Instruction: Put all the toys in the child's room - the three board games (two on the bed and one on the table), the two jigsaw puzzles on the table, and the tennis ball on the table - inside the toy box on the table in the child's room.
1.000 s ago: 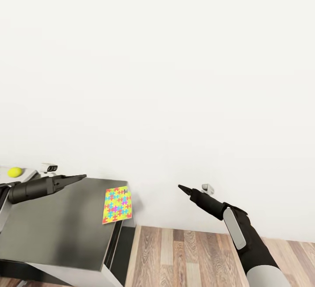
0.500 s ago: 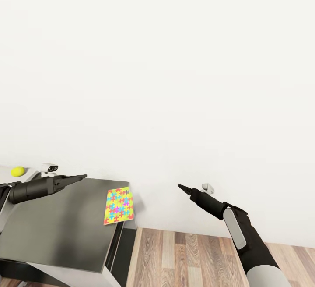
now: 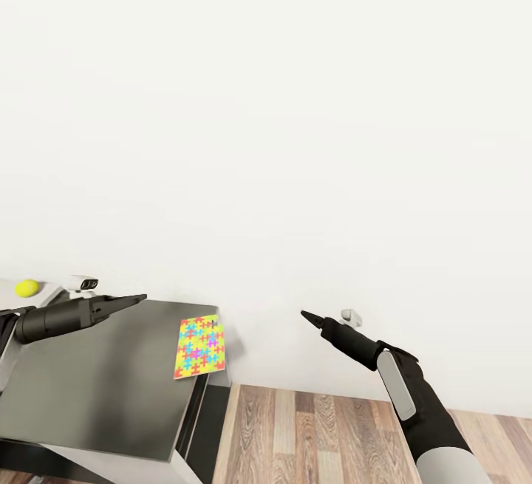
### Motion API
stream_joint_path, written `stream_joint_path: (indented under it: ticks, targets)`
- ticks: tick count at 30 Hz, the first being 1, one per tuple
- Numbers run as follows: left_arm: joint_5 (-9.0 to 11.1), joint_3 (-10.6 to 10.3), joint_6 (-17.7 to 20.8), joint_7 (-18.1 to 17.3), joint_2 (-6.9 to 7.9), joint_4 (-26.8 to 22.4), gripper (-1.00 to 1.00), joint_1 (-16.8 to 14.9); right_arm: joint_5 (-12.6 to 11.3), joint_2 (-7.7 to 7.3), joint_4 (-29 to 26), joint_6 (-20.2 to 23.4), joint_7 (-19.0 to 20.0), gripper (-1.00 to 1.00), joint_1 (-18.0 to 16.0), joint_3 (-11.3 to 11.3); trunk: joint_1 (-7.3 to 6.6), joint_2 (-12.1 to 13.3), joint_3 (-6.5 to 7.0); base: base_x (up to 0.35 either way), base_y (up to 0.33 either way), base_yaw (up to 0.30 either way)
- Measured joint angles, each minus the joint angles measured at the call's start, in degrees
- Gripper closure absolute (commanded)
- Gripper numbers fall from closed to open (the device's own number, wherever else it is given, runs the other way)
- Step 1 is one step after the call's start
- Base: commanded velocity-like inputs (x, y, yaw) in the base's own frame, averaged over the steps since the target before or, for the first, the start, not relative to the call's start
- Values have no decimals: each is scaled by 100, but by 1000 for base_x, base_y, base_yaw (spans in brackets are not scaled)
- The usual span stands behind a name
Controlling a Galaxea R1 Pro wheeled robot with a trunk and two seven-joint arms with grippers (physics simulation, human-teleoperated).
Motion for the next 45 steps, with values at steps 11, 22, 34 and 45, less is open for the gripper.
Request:
stream_joint_path:
  ticks: [11,22,34,45]
  targets:
    - [0,-5,-4,0,-8,0,-100,0,0,0,-2,0,0,-100,-1,0,242,-442,-198,0,0,0]
    - [0,-7,0,0,-8,0,-100,0,-1,5,5,-1,-8,-100,1,1,484,-884,-396,0,0,0]
    - [-26,-44,351,0,-194,-123,-100,0,-8,92,1532,-23,-104,-100,-326,22,748,-1365,-612,0,0,0]
    - [-13,-146,956,1,-502,-191,-100,-3,-156,211,2624,-1,110,-100,-757,10,989,-1808,-810,0,0,0]
